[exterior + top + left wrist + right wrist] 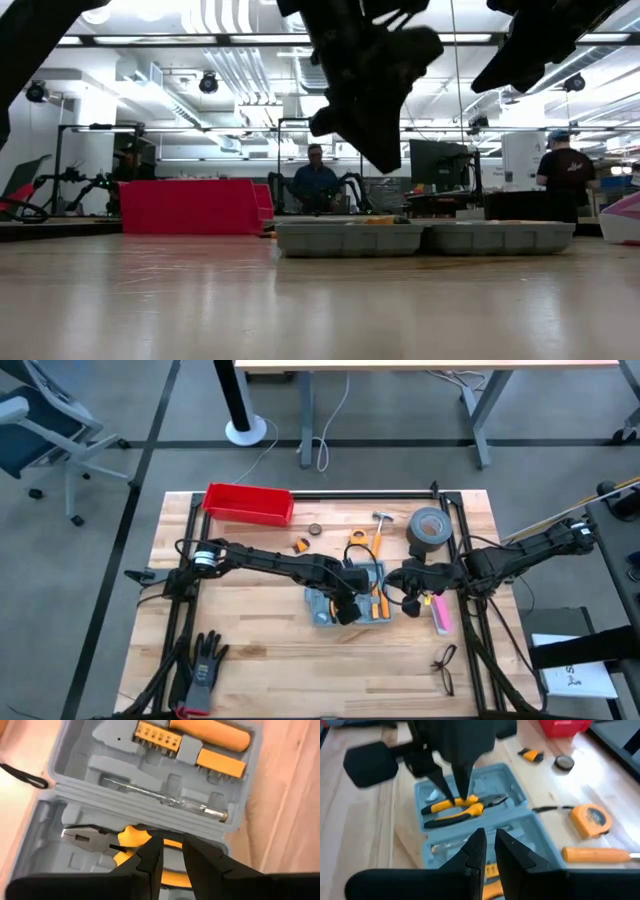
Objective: Prefit tool cases
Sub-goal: Put the pliers into the gray toolbox
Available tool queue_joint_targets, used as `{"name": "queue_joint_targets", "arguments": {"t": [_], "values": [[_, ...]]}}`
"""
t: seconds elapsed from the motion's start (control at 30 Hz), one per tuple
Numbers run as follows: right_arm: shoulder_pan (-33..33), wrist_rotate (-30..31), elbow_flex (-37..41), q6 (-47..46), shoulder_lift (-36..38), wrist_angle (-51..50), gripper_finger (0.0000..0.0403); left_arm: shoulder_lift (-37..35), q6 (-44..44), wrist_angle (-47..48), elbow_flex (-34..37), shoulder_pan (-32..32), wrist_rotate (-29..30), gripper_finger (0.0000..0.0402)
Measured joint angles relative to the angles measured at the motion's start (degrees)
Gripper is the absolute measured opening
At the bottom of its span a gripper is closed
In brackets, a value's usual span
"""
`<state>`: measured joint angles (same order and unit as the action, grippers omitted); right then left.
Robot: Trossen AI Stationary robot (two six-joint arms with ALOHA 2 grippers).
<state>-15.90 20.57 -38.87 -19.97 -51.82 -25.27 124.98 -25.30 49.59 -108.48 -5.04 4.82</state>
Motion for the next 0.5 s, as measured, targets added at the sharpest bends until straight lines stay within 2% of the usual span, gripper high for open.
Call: {"name": "queue_joint_targets", "arguments": {"t": [0.27, 0.5], "values": [[-0.1, -3.5, 1.2, -2.4, -1.8, -4.7, 0.0023, 0.3, 0.2, 0.5, 0.4, 0.0, -0.3, 0.0077], [-0.1, -4.6, 4.4, -2.0, -8.2, -1.6, 0.0023, 0.6, 0.6, -2.4, 3.4, 0.0, -0.6, 0.0077]]}}
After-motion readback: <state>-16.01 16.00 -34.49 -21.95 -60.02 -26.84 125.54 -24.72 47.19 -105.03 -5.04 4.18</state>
